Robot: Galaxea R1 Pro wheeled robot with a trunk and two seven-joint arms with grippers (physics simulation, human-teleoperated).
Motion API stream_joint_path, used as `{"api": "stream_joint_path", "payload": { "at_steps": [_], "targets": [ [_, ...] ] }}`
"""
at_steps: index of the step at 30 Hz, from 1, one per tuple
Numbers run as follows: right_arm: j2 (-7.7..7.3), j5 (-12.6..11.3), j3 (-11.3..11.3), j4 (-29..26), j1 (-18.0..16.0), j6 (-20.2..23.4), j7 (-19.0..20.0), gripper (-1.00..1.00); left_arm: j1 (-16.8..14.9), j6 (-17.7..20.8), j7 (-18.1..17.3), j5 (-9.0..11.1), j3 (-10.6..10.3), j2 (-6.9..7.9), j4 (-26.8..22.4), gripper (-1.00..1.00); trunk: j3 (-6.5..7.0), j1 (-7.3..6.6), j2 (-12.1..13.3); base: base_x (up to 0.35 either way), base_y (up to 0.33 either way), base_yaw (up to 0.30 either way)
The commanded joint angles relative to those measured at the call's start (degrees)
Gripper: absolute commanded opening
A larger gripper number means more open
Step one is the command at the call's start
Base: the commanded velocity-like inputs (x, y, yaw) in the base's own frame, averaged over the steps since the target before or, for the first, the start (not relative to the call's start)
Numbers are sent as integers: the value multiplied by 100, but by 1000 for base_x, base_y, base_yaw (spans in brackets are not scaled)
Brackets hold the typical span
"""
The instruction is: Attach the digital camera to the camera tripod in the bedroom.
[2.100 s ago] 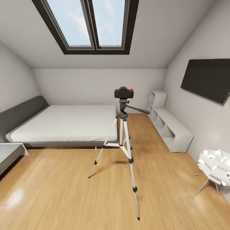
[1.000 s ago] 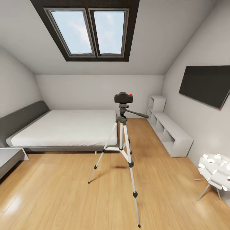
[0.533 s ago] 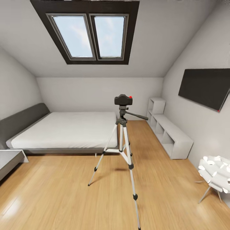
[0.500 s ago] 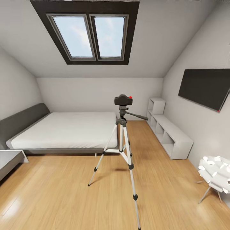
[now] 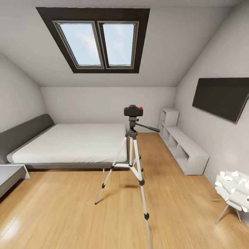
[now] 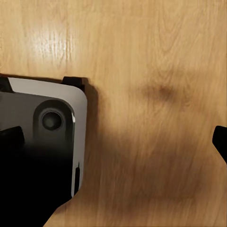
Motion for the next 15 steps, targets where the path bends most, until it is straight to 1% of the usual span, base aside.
{"api": "stream_joint_path", "payload": {
  "at_steps": [1, 15],
  "targets": [
    [-2, 8, 38, 8, -5, 7, 14, 100, -1, 22, 21, 37, -48, 1, -5, 100, 7, 2, -4, 0, 0, 0],
    [5, 16, 43, 10, -5, 17, 13, 100, 2, 22, 21, 35, -48, 1, -5, 100, 136, 2, -4, 0, 0, 0]
  ]
}}
